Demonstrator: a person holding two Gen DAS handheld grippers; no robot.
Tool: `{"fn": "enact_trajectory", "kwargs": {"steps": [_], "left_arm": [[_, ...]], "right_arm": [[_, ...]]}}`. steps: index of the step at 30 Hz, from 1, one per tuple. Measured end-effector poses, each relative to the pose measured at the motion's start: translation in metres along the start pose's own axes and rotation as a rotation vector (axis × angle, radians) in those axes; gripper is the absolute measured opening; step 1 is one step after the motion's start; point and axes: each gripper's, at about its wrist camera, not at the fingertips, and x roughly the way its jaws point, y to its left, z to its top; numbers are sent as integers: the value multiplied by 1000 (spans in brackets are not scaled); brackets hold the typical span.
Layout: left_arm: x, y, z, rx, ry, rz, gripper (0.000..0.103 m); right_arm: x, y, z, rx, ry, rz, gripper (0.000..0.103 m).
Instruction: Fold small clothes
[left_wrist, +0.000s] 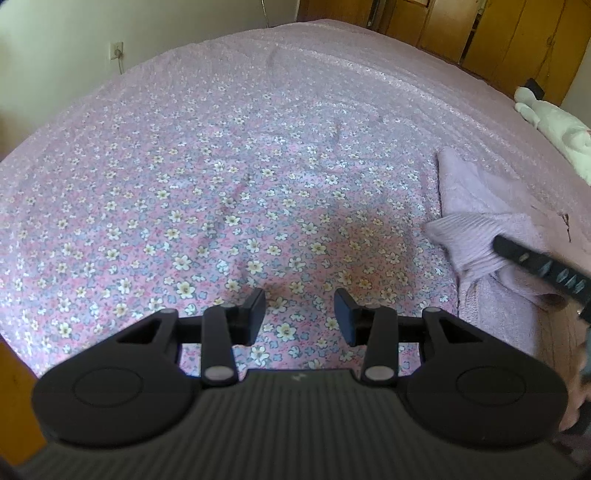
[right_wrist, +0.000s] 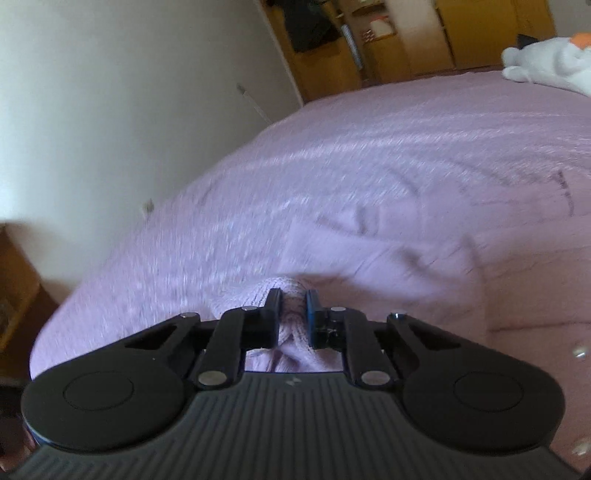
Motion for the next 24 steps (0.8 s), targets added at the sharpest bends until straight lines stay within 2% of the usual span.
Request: {"fn": "enact_trajectory", "kwargs": {"steps": [7,13,20,24], "left_arm": [[-4,-12,2,18,-7,-15,43],[-9,-27,7,36,-36,-74,43],[-8,-46,6,65,-50,-106,43],[-7,-55,3,81,-59,-136,43]], "right_arm": [[-45,-34,33,21,-91,-40,15],[-91,-84,42,82,-163,-123,15],[-127,-155,25,191,-202,-247,15],[-128,-198,0,303,-131,-286,16]]}}
